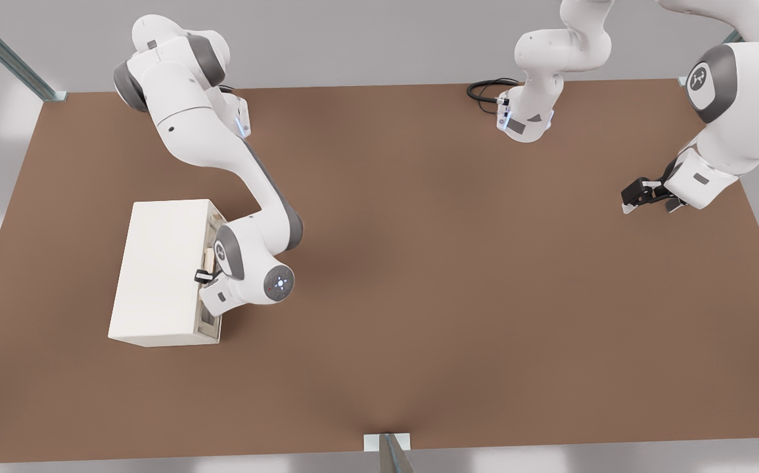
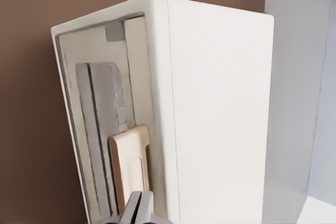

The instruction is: Keep left arm still and open the oven door with right arm

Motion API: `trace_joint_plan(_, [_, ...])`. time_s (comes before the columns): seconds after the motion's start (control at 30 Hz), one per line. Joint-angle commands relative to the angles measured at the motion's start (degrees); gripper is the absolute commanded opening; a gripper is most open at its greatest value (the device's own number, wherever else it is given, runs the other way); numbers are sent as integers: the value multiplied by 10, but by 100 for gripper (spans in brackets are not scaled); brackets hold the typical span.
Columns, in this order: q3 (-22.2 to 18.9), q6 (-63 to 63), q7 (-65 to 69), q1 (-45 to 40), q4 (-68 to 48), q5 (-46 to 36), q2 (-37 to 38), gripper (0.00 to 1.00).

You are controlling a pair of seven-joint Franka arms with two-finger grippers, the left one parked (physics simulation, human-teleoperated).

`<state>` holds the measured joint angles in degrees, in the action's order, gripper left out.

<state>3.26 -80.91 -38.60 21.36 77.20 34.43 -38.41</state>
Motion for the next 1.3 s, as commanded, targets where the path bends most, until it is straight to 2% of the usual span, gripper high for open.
trace_joint_plan(0.0, [0, -2, -50, 0, 1, 0, -2, 0])
trace_joint_plan(0.57, [2, -4, -50, -4, 0, -6, -13, 0])
trace_joint_plan(0.63, [6, -1, -87, 18, -3, -31, -13, 0])
trace_joint_plan(0.73, [7, -5, -191, 70, -43, -120, -27, 0])
trace_joint_plan(0.77, [7, -25, -187, 76, -60, -163, -27, 32])
trace_joint_plan(0.8, [6, -44, -167, 70, -75, -202, -24, 100])
trace_joint_plan(0.9, [6, -23, 66, 0, -122, -248, 5, 100])
trace_joint_plan(0.97, [4, 10, 229, -39, -126, -249, 77, 100])
trace_joint_plan(1.0, [7, 10, 251, -66, -88, -249, 148, 100])
trace_joint_plan(1.03, [26, 8, 297, -118, -48, -284, 204, 100])
trace_joint_plan(1.07, [29, 5, 324, -156, -20, -316, 247, 100])
trace_joint_plan(1.1, [29, 8, 325, -179, -6, -314, 273, 100])
trace_joint_plan(1.27, [26, 29, 337, -209, -43, -313, 259, 100])
